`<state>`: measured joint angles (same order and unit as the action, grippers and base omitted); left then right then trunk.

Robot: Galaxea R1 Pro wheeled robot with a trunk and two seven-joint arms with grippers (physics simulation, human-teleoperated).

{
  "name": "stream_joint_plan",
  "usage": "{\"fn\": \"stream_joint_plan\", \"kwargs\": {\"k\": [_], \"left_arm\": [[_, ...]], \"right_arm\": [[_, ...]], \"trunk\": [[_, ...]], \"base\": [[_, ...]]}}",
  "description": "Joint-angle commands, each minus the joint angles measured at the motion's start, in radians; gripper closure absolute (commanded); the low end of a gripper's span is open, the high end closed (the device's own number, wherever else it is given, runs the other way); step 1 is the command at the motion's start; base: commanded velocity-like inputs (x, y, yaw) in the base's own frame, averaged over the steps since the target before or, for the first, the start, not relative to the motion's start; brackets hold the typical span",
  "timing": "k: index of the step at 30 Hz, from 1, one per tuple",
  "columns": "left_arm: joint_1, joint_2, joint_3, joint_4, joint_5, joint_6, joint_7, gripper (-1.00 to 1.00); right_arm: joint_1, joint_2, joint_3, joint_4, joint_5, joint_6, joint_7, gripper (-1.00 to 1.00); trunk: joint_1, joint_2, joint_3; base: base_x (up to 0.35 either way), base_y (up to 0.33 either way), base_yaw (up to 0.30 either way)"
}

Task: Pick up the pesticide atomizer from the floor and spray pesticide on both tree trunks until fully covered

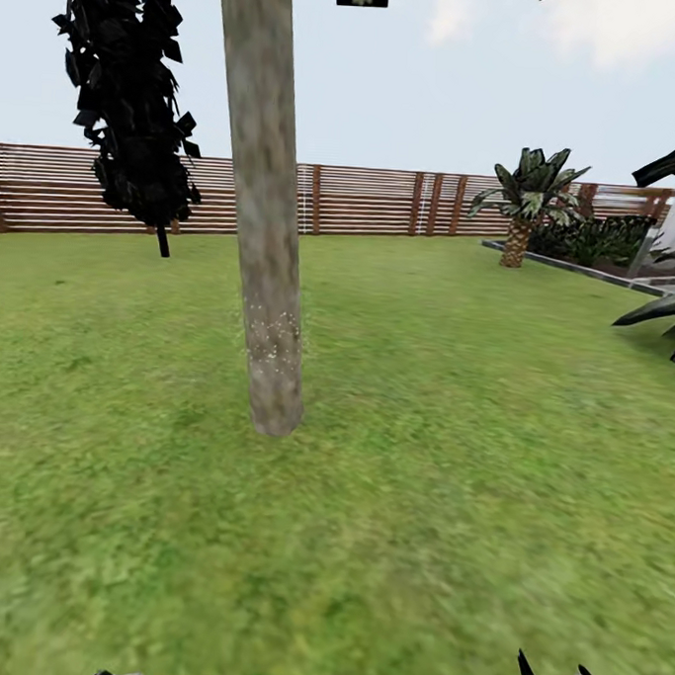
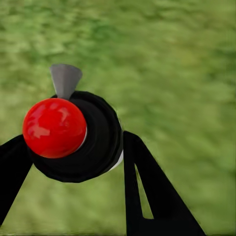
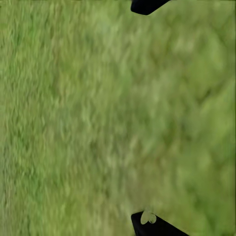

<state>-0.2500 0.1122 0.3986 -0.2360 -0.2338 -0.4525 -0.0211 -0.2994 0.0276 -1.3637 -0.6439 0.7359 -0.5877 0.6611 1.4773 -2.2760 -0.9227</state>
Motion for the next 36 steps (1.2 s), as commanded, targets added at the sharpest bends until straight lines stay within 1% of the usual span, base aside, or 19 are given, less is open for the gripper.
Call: {"fn": "stream_joint_plan", "kwargs": {"k": [1,32,36], "left_arm": [[0.0,-0.001,0.0,0.0,0.0,0.0,0.0,1.0],[0.0,-0.001,0.0,-0.003,-0.001,0.002,-0.001,1.0],[0.0,-0.002,0.0,-0.005,-0.001,0.002,0.0,1.0]], "right_arm": [[0.0,0.0,0.0,0.0,0.0,0.0,0.0,-1.0],[0.0,0.0,0.0,0.001,0.0,0.0,0.0,-1.0],[0.0,0.0,0.0,0.0,0.0,0.0,0.0,-1.0]], "trunk": [[0.0,0.0,0.001],[0.0,0.0,0.024],[0.0,0.0,0.028]], "base": [[-0.002,-0.002,0.277],[0.0,0.0,0.267],[-0.173,0.12,0.246]]}}
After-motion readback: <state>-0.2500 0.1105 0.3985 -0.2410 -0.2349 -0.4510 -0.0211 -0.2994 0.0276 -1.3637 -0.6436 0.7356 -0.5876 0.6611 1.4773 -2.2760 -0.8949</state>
